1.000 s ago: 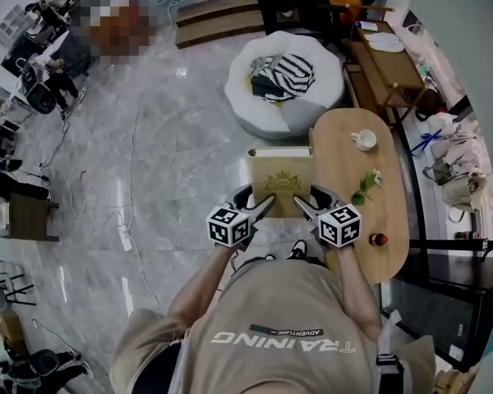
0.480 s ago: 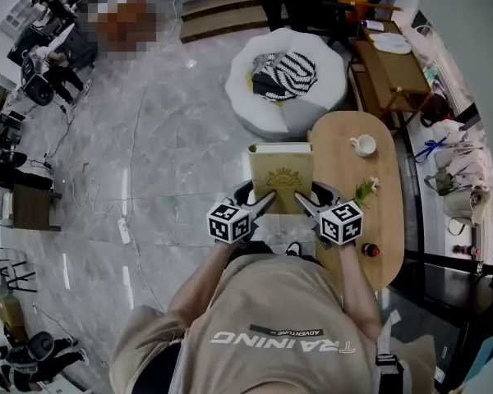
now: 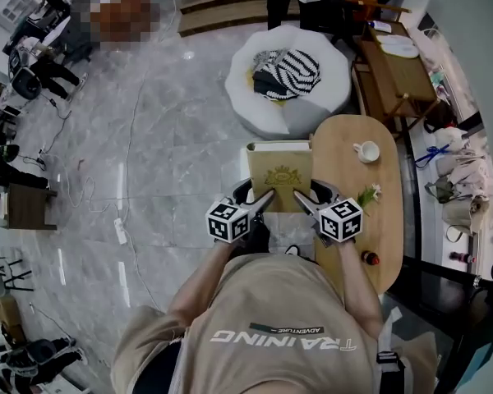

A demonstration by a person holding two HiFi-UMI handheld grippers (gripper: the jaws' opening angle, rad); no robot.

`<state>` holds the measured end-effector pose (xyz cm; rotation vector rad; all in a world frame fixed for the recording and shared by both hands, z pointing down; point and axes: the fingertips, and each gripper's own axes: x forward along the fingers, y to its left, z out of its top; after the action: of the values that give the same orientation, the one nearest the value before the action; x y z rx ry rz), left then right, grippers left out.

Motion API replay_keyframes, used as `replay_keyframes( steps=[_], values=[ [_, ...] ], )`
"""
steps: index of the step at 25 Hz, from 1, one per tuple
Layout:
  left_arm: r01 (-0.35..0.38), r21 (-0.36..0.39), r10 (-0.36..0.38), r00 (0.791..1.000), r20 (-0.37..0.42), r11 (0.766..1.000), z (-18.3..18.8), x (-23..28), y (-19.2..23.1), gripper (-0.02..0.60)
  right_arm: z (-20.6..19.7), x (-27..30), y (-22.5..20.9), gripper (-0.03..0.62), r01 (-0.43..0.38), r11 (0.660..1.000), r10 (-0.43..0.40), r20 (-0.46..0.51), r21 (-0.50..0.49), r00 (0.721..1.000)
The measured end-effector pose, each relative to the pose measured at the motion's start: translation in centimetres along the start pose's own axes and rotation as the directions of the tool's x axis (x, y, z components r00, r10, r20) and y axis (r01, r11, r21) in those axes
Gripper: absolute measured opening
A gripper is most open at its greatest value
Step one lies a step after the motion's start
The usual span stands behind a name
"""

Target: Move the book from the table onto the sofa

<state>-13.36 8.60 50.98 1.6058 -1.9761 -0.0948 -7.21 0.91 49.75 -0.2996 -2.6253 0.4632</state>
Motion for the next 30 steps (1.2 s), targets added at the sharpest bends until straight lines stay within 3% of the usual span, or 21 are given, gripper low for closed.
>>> replay_keyframes(
  steps=[14,22,30],
  values=[
    [0.131,0.016,-0.130,0.991,-0.040,0.991,7.0,4.0,11.5,0.295,6.7,10.6,-3.3,0.215,0.114,0.993,-0.115,0.015,0.019,0.993],
    [0.152,-0.001,-0.152,0.986,-0.062,0.988,8.8,3.7,17.5,0.295,8.4,16.6,-3.0,0.213,0.134,0.990,-0.134,0.001,0.041,0.991],
    [0.157,-0.055,-0.160,0.986,-0.045,0.986,9.1,5.0,19.6,0.295,9.2,18.7,-4.3,0.212,0.131,0.991,-0.130,-0.065,0.023,0.989]
  ],
)
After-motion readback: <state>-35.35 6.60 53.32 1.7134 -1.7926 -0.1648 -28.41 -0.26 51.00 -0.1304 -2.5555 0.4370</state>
